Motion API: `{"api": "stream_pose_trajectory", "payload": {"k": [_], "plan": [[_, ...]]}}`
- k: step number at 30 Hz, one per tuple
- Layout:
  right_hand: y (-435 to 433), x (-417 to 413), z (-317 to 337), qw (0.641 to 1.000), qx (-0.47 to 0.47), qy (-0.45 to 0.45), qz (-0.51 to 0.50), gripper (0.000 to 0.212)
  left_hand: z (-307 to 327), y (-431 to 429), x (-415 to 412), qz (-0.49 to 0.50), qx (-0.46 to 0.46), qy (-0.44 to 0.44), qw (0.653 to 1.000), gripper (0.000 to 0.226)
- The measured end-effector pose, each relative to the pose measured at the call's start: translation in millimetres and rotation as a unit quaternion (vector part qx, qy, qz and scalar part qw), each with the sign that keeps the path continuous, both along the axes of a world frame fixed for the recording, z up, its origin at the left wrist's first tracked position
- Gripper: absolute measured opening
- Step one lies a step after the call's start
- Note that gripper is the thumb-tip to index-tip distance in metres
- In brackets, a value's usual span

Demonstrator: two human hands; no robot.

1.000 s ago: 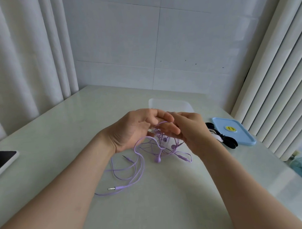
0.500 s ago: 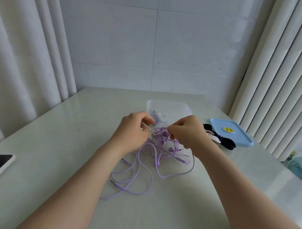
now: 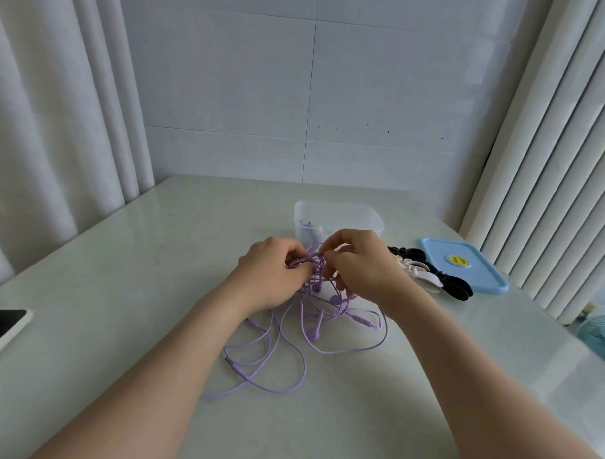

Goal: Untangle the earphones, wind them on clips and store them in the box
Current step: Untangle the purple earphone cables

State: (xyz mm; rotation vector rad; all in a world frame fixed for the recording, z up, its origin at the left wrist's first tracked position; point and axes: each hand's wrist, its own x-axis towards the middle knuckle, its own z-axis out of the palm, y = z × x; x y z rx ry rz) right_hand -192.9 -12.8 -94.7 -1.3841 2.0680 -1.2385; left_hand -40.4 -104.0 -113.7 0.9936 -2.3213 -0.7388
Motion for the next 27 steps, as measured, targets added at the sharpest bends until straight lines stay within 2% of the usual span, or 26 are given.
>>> {"api": "stream_pose_trajectory", "payload": {"k": [4, 10, 12, 15, 17, 23, 27], "plan": [[3.0, 1.3, 2.1, 0.999, -0.031, -0.028, 0.013, 0.023, 1.5, -4.7, 4.0, 0.022, -0.042, 0.066, 0.997, 0.035], [3.5, 0.8, 4.0, 0.995, -0.097, -0.024, 0.013, 0.021, 5.2, -2.1, 4.0, -0.026, -0.074, 0.163, 0.984, 0.007], [2.4, 1.0, 2.9, 0.994, -0.107, -0.014, 0.016, 0.02, 6.2, -4.5, 4.1, -0.03, -0.051, 0.171, 0.983, 0.006], [2.5, 0.1, 1.7, 0.993, -0.116, 0.002, 0.027, 0.018, 11.8, -5.0, 5.7, -0.047, 0.054, 0.203, 0.977, 0.005], [3.0, -1.4, 1.4, 0.992, -0.123, 0.017, 0.034, 0.017, 15.3, -3.2, 6.9, -0.058, 0.1, 0.232, 0.966, 0.014], [-2.1, -3.9, 0.0, 0.985, -0.141, 0.094, 0.025, 0.014, 15.0, -5.7, 9.7, -0.067, 0.11, 0.238, 0.963, 0.013], [-4.8, -7.9, -1.5, 0.982, -0.163, 0.09, 0.021, 0.011, 14.5, -5.2, 10.4, -0.079, 0.12, 0.247, 0.958, 0.015]]}}
